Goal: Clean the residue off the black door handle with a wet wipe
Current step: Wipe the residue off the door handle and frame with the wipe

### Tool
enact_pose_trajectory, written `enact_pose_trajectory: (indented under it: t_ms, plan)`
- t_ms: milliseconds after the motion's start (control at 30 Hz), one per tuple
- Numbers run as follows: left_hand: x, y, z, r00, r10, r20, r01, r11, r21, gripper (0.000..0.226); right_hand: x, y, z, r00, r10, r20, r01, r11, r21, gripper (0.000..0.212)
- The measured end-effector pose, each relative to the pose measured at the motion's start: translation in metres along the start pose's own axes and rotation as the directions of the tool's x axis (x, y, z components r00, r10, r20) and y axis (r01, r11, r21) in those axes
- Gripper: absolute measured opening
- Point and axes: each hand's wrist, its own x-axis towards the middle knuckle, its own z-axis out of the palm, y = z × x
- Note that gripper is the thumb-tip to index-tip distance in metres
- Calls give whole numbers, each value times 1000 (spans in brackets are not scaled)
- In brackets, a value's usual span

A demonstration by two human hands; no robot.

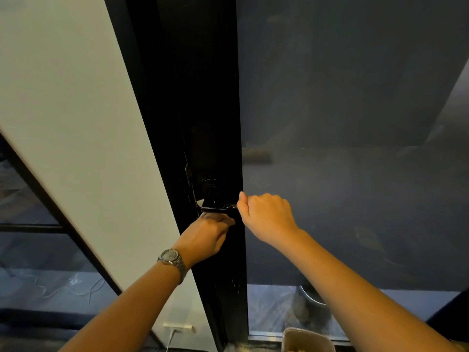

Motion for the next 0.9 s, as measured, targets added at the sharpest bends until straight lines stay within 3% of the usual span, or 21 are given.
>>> enact_pose_trajectory:
  t_ms: [133, 267, 333, 467, 600, 700, 800, 900]
  plan:
    - [-4, 1, 3, 989, -136, -59, 126, 982, -140, 33, 0, 2, 1, 1000, -3, 2, 3, 1000, 2, 56]
    - [-1, 11, 7, 906, -392, -159, 337, 896, -288, 25, 1, 1, 1, 1000, -13, -1, 13, 1000, 10, 57]
    - [-3, 15, 7, 921, -354, -161, 315, 922, -226, 24, 1, 1, 2, 1000, -9, -7, 9, 1000, 11, 56]
    - [-6, -4, 8, 989, -131, -74, 123, 988, -96, 25, 1, 2, 2, 1000, -5, -8, 5, 1000, 21, 56]
    - [-3, 1, 10, 923, -309, -231, 257, 939, -228, 19, 1, 2, 3, 1000, -13, -5, 13, 1000, 16, 56]
    - [0, 9, 10, 918, -336, -208, 290, 930, -225, 20, 1, 1, 3, 1000, -10, -2, 10, 1000, 10, 55]
    - [-6, 2, 4, 982, -151, -112, 138, 983, -120, 23, 1, 1, 2, 1000, -6, 2, 6, 1000, 13, 55]
    - [-9, -7, -2, 996, -45, -80, 37, 995, -93, 22, 2, 2, 1, 1000, -11, 12, 11, 1000, 25, 55]
